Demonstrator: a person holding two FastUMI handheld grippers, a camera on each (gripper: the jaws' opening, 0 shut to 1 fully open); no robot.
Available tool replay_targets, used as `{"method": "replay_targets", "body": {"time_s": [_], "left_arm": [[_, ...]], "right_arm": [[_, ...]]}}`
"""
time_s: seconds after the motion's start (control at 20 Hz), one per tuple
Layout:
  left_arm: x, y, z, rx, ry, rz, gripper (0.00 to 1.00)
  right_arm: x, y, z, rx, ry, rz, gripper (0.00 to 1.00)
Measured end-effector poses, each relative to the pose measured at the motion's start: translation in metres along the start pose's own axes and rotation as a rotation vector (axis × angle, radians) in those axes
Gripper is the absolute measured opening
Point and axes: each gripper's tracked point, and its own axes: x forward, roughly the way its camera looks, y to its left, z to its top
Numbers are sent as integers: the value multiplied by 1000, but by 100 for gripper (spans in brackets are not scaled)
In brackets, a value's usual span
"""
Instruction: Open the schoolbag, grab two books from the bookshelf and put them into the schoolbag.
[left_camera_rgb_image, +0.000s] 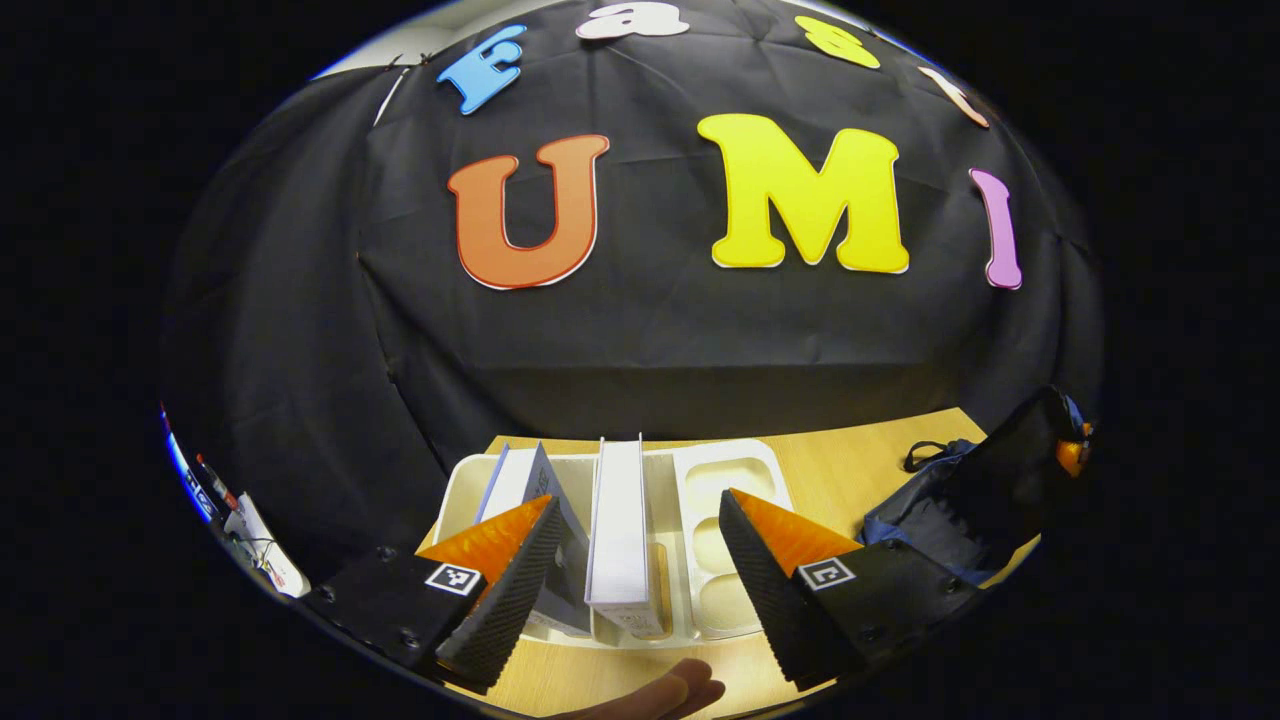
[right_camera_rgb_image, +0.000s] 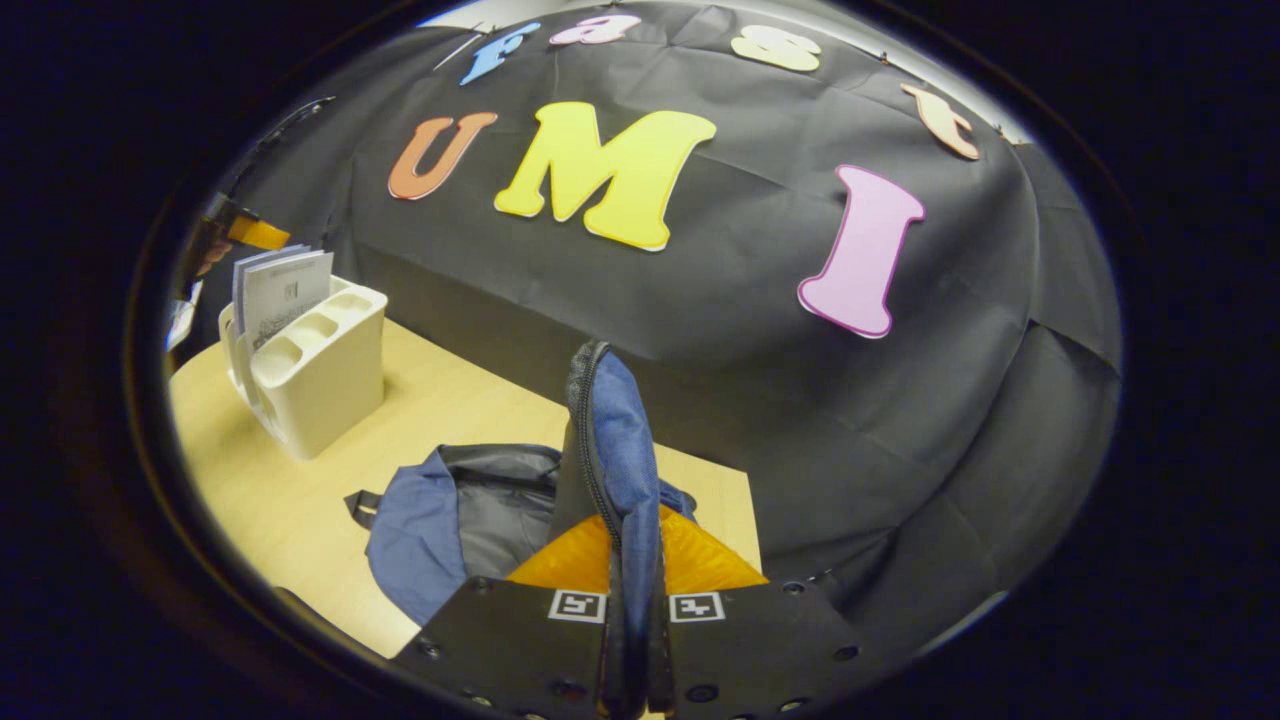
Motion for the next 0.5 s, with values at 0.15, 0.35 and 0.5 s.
{"method": "replay_targets", "body": {"time_s": [0.15, 0.35, 0.5], "left_arm": [[25, 2, -4, 29, 88, -8, 98], [54, 3, -13, 76, 195, -9, 96], [65, 15, -28, 86, 317, 27, 94]], "right_arm": [[-1, 0, -1, -11, -4, 2, 8], [-4, 1, -5, -9, -9, 9, 8], [-5, 1, -9, 2, -12, 16, 8]]}}
